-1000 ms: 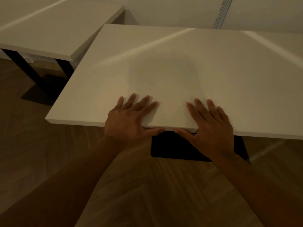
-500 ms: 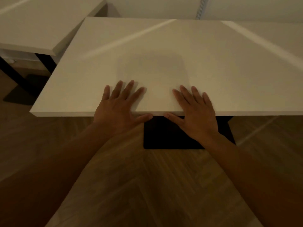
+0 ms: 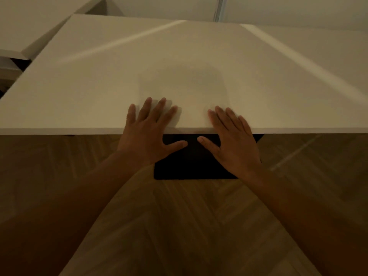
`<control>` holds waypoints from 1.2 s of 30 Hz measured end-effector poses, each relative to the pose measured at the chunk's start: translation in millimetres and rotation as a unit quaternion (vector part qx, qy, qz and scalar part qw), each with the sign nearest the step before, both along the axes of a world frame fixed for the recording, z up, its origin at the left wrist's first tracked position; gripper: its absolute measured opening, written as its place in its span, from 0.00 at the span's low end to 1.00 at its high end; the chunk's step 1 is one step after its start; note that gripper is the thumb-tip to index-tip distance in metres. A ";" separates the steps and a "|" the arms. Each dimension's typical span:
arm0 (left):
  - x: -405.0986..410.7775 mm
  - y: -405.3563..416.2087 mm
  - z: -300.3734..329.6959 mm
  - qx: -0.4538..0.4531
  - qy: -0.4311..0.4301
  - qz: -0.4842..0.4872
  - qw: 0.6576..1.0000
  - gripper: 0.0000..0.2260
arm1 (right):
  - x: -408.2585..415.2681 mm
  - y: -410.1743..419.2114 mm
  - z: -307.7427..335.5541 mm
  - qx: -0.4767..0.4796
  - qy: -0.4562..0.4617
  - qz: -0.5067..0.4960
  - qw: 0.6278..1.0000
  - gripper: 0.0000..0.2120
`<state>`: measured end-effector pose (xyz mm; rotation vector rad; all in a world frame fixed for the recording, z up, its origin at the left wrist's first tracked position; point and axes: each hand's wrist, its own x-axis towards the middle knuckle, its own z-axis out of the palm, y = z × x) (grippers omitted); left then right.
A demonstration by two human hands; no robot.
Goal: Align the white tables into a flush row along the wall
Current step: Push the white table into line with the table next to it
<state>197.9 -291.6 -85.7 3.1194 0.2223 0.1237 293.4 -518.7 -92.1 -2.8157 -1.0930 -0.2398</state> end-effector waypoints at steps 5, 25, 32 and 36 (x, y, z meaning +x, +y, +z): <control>36.8 -34.8 4.7 -0.009 -0.005 -0.024 1.000 0.45 | 38.7 -59.9 3.7 -0.023 0.011 -0.030 0.999 0.37; 48.2 -3.2 16.0 0.038 0.041 0.013 0.998 0.49 | 97.6 -59.2 18.3 -0.100 0.025 0.044 0.994 0.49; 45.9 -2.5 15.5 0.046 0.028 0.006 0.999 0.48 | 91.7 -59.0 15.9 -0.093 0.010 0.036 0.995 0.48; 42.9 -3.7 18.8 0.019 0.024 0.007 1.000 0.47 | 90.6 -58.6 15.5 -0.089 0.016 0.032 0.995 0.47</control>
